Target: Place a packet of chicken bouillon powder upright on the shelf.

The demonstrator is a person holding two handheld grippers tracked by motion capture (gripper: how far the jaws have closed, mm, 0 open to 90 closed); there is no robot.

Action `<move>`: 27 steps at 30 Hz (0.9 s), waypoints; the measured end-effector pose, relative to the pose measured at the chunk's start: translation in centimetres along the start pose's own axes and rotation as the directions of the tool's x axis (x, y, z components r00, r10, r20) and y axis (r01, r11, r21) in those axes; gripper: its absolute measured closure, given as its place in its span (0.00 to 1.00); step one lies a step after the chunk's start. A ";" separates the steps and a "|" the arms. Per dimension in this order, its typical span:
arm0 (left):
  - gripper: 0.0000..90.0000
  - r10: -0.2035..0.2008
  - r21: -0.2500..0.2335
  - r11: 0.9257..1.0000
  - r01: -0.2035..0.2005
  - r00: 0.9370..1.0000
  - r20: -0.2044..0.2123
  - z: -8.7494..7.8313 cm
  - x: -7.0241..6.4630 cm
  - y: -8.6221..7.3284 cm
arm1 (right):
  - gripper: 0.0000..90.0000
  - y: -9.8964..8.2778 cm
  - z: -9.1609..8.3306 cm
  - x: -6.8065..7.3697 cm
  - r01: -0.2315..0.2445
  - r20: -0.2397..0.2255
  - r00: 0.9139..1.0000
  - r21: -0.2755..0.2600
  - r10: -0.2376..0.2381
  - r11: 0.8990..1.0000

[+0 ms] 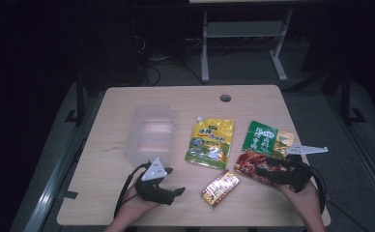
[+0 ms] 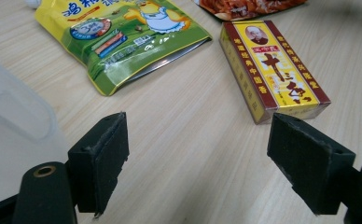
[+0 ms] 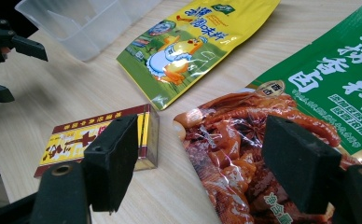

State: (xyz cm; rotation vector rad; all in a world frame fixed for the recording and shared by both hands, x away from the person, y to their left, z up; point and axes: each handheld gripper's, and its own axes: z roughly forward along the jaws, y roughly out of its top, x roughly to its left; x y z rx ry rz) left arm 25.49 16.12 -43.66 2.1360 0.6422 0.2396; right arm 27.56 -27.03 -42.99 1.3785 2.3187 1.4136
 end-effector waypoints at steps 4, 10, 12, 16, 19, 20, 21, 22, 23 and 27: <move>0.22 0.006 -0.002 1.000 -0.006 1.000 0.010 0.1 -0.2 0.1 | 0.30 0.0 0.1 0.0 -0.003 -0.005 1.000 0.004 0.003 1.000; 0.22 0.019 -0.005 1.000 -0.019 1.000 0.010 0.3 -0.5 0.3 | 0.30 0.2 0.0 0.0 0.008 -0.005 1.000 -0.001 -0.008 1.000; 0.22 0.016 -0.005 1.000 -0.016 1.000 0.013 0.4 -0.6 0.4 | 0.29 0.4 0.0 0.1 0.004 -0.007 1.000 -0.004 -0.004 1.000; 0.24 0.035 -0.007 0.999 -0.035 0.999 0.000 0.6 -1.4 1.1 | 0.28 1.4 0.3 0.3 0.018 -0.003 1.000 0.016 -0.018 1.000; 0.25 0.045 -0.008 0.999 -0.045 0.999 0.000 0.7 -1.6 1.5 | 0.27 2.4 0.5 0.7 0.028 -0.009 1.000 0.025 -0.027 0.999; 0.25 0.051 0.000 0.999 -0.051 0.999 -0.004 0.7 -1.6 1.7 | 0.27 2.4 0.5 0.7 0.028 -0.009 1.000 0.025 -0.027 0.999; 0.25 0.045 -0.003 0.999 -0.045 0.999 -0.005 0.8 -1.6 1.8 | 0.27 3.2 0.7 0.7 0.035 -0.014 0.999 0.030 -0.034 0.999; 0.26 0.047 0.002 0.999 -0.047 0.999 -0.009 1.1 -1.6 2.2 | 0.27 3.6 0.8 0.8 0.040 -0.009 0.999 0.032 -0.040 0.999; 0.26 0.047 0.002 0.999 -0.047 0.999 -0.009 1.1 -1.6 2.2 | 0.27 4.1 1.0 0.8 0.042 -0.010 0.999 0.031 -0.042 0.999; 0.30 0.010 0.008 1.000 -0.010 1.000 -0.013 1.8 -1.2 3.2 | 0.28 5.6 1.5 0.8 0.054 -0.012 0.998 0.028 -0.054 0.998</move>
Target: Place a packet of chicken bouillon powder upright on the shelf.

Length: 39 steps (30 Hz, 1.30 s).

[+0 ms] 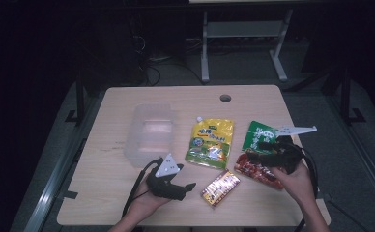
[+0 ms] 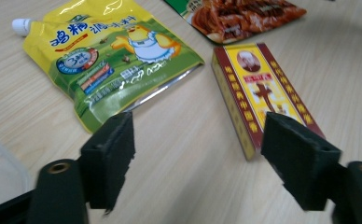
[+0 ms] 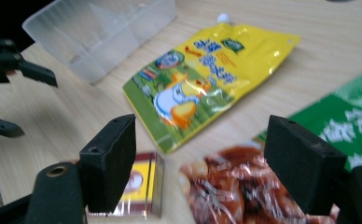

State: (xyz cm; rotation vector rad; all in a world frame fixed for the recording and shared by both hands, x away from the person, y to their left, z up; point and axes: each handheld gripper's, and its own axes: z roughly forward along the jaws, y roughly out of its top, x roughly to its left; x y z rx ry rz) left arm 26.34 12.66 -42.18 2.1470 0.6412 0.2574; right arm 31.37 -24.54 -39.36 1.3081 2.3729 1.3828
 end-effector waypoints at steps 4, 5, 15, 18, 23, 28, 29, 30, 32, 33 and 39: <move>0.32 -0.003 0.026 1.000 0.004 0.999 -0.033 1.5 0.1 1.4 | 0.28 2.3 1.3 -0.4 0.015 -0.015 1.000 0.032 -0.014 0.999; 0.32 -0.008 0.023 1.000 0.009 0.999 -0.037 1.8 0.1 1.6 | 0.28 2.7 1.6 -0.5 0.013 -0.017 1.000 0.032 -0.012 0.999; 0.37 -0.001 0.033 0.999 0.004 0.996 -0.092 4.3 0.3 3.4 | 0.29 6.5 3.9 -1.3 0.004 -0.006 1.000 0.068 -0.004 0.998; 0.37 -0.014 0.034 0.999 0.017 0.995 -0.097 4.8 0.6 3.6 | 0.29 7.1 4.4 -1.5 0.009 -0.001 1.000 0.074 -0.009 0.997; 0.41 -0.043 0.044 0.998 0.048 0.992 -0.116 6.2 1.3 4.1 | 0.29 8.1 6.3 -2.4 -0.006 0.015 1.000 0.097 0.005 0.995; 0.41 -0.040 0.069 0.996 0.051 0.988 -0.147 7.1 1.4 4.2 | 0.30 7.9 7.8 -3.5 -0.058 0.021 0.998 0.117 0.056 0.991; 0.42 -0.039 0.079 0.996 0.052 0.987 -0.156 7.6 1.5 4.3 | 0.30 7.7 8.6 -3.9 -0.075 0.029 0.997 0.126 0.072 0.989; 0.43 -0.039 0.079 0.996 0.052 0.987 -0.156 7.6 1.5 4.3 | 0.30 7.7 8.6 -3.9 -0.075 0.029 0.997 0.126 0.072 0.989; 0.44 -0.049 0.091 0.994 0.064 0.985 -0.163 8.0 1.6 4.2 | 0.31 7.4 9.8 -4.4 -0.092 0.042 0.995 0.153 0.087 0.984; 0.45 -0.048 0.109 0.992 0.067 0.984 -0.174 8.4 1.7 4.2 | 0.31 7.3 10.1 -4.6 -0.095 0.044 0.995 0.158 0.090 0.983; 0.45 -0.065 0.142 0.986 0.091 0.982 -0.179 9.5 1.7 4.1 | 0.32 6.7 12.3 -5.9 -0.144 0.061 0.989 0.195 0.134 0.970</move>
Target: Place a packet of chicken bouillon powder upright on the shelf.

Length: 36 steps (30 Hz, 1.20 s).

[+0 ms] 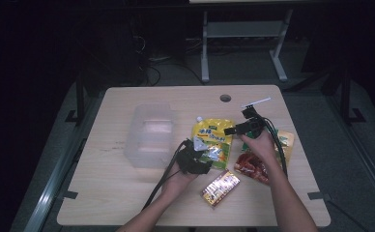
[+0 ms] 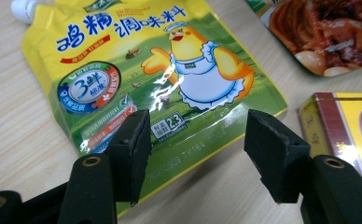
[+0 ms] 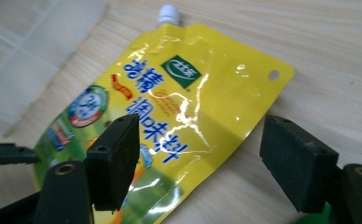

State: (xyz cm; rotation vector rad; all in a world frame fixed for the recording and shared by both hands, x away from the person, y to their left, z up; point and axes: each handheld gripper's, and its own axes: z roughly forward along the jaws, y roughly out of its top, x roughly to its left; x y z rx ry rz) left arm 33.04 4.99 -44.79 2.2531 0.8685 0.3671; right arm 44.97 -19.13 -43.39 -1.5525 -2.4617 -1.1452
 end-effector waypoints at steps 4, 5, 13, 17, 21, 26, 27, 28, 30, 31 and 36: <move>0.46 0.014 0.020 1.000 -0.014 1.000 -0.005 0.3 0.0 0.0 | 0.33 0.0 0.9 -0.6 -0.030 0.008 1.000 0.007 0.029 1.000; 0.46 0.014 0.020 1.000 -0.014 1.000 -0.005 0.3 0.0 0.0 | 0.33 0.0 0.9 -0.6 -0.030 0.008 1.000 0.007 0.029 1.000; 0.46 0.004 0.018 1.000 -0.004 1.000 -0.007 0.5 0.0 0.1 | 0.39 0.2 1.9 -1.2 -0.062 0.017 0.998 0.025 0.062 0.998; 0.46 0.008 0.019 1.000 -0.008 1.000 -0.006 0.5 0.0 0.1 | 0.43 0.2 2.2 -1.5 -0.079 0.004 0.997 0.022 0.079 0.997; 0.46 0.012 0.025 1.000 -0.012 1.000 -0.002 0.5 0.1 0.1 | 0.49 0.0 2.7 -1.9 -0.104 -0.010 0.994 0.034 0.105 0.994; 0.47 0.012 0.024 1.000 -0.012 1.000 0.003 0.5 0.2 0.1 | 0.57 0.0 3.0 -2.0 -0.117 -0.029 0.993 0.024 0.117 0.993; 0.47 0.006 0.022 1.000 -0.006 1.000 0.005 0.5 0.2 0.1 | 0.61 0.0 3.0 -1.9 -0.118 -0.021 0.993 0.022 0.118 0.993; 0.47 0.005 0.022 1.000 -0.005 1.000 0.006 0.5 0.2 0.1 | 0.65 0.0 3.0 -1.9 -0.118 -0.015 0.993 0.022 0.119 0.993; 0.47 0.005 0.021 1.000 -0.005 1.000 0.007 0.5 0.2 0.1 | 0.74 0.0 2.9 -2.0 -0.128 -0.021 0.991 0.019 0.128 0.992; 0.47 0.008 0.020 1.000 -0.009 1.000 0.007 0.5 0.3 0.1 | 0.84 0.0 2.8 -2.0 -0.121 -0.029 0.992 0.008 0.121 0.993; 0.47 0.006 0.020 1.000 -0.006 1.000 0.009 0.6 0.3 0.1 | 1.00 0.3 2.3 -1.3 -0.077 -0.019 0.997 -0.004 0.077 0.997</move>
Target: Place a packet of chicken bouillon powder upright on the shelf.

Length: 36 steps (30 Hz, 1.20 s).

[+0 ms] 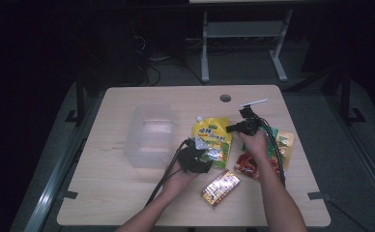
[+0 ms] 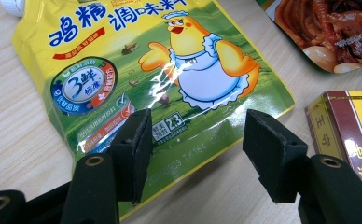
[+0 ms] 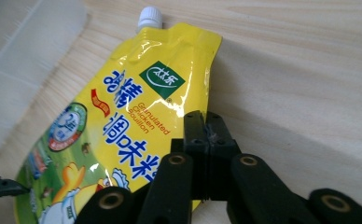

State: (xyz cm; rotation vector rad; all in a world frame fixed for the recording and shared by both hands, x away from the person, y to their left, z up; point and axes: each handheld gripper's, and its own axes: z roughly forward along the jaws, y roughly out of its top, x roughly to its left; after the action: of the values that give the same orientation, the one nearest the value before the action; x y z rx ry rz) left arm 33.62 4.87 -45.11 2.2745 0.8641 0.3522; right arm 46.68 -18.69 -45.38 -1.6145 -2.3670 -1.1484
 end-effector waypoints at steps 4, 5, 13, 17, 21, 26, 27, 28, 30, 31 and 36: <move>0.46 0.001 -0.001 1.000 -0.001 1.000 0.005 0.0 0.1 0.0 | 1.00 0.1 -0.3 0.2 0.000 0.004 1.000 -0.002 0.000 1.000; 0.46 -0.004 -0.003 1.000 0.004 1.000 0.005 -0.1 0.0 0.0 | 1.00 0.1 -0.5 0.2 0.002 -0.003 1.000 -0.008 -0.002 1.000; 0.44 -0.008 -0.029 1.000 0.008 1.000 0.008 -0.8 0.1 0.2 | 1.00 0.7 -2.9 1.5 0.030 -0.024 0.999 -0.098 -0.032 0.995; 0.43 -0.001 -0.046 0.999 0.002 1.000 0.018 -1.4 -0.2 0.3 | 1.00 1.1 -4.1 2.6 0.053 -0.024 0.998 -0.126 -0.056 0.991; 0.42 0.014 -0.065 0.998 -0.012 1.000 0.023 -2.2 -0.5 0.3 | 1.00 1.9 -5.7 4.5 0.107 -0.039 0.993 -0.167 -0.115 0.980; 0.42 0.036 -0.088 0.996 -0.033 0.999 0.029 -3.3 -0.9 0.0 | 1.00 2.6 -6.8 6.4 0.158 -0.039 0.985 -0.174 -0.167 0.972; 0.41 0.040 -0.091 0.995 -0.037 0.999 0.029 -3.5 -0.9 -0.1 | 1.00 2.7 -7.0 6.7 0.172 -0.038 0.983 -0.174 -0.182 0.969; 0.41 0.038 -0.092 0.995 -0.035 0.999 0.033 -3.7 -1.0 -0.2 | 1.00 2.8 -7.1 7.0 0.183 -0.037 0.981 -0.175 -0.192 0.967; 0.41 0.044 -0.097 0.994 -0.041 0.999 0.030 -3.8 -1.0 -0.3 | 1.00 2.9 -7.3 7.3 0.187 -0.035 0.980 -0.177 -0.196 0.966; 0.41 0.047 -0.098 0.994 -0.044 0.998 0.030 -4.0 -1.1 -0.4 | 1.00 2.9 -7.4 7.6 0.196 -0.034 0.978 -0.182 -0.206 0.963; 0.40 0.063 -0.109 0.992 -0.059 0.997 0.041 -4.9 -1.2 -0.8 | 1.00 3.1 -8.4 9.2 0.233 -0.041 0.969 -0.190 -0.245 0.954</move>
State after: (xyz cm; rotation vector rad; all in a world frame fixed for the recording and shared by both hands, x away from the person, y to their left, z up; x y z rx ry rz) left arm 30.08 6.94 -42.07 2.2036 0.7368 0.3660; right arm 42.14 -15.97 -33.73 -1.3375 -2.5345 -1.4784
